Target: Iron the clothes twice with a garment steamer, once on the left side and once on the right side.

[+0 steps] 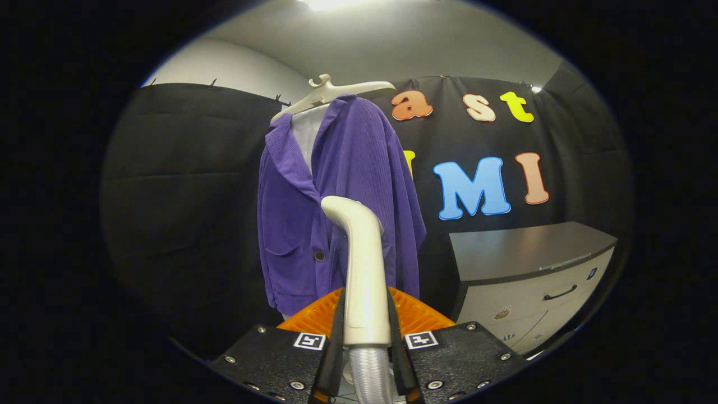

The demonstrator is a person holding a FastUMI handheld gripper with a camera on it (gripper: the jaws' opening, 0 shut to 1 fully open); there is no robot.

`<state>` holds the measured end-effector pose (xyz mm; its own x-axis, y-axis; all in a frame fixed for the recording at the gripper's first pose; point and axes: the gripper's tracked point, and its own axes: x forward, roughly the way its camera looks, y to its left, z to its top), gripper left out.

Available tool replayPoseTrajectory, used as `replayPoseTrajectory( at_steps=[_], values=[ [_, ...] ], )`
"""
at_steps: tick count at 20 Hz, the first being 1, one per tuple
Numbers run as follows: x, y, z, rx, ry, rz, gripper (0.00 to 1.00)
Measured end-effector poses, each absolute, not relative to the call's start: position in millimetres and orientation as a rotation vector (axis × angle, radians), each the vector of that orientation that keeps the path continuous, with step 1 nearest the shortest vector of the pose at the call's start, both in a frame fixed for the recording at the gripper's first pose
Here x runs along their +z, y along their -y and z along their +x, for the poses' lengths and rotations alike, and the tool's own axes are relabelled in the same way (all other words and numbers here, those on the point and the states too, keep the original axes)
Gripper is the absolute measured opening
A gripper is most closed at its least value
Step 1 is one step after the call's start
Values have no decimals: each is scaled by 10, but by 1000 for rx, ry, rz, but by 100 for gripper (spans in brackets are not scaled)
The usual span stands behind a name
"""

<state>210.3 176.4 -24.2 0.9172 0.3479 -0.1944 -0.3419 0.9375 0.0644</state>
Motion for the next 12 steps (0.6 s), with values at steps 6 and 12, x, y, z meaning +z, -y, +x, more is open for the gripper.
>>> replayPoseTrajectory(
  at_steps=[6, 12],
  values=[
    [-688, -1691, 1910, 335, -266, 15, 37],
    [-1214, -1540, 1773, 296, -349, 7, 37]
  ],
)
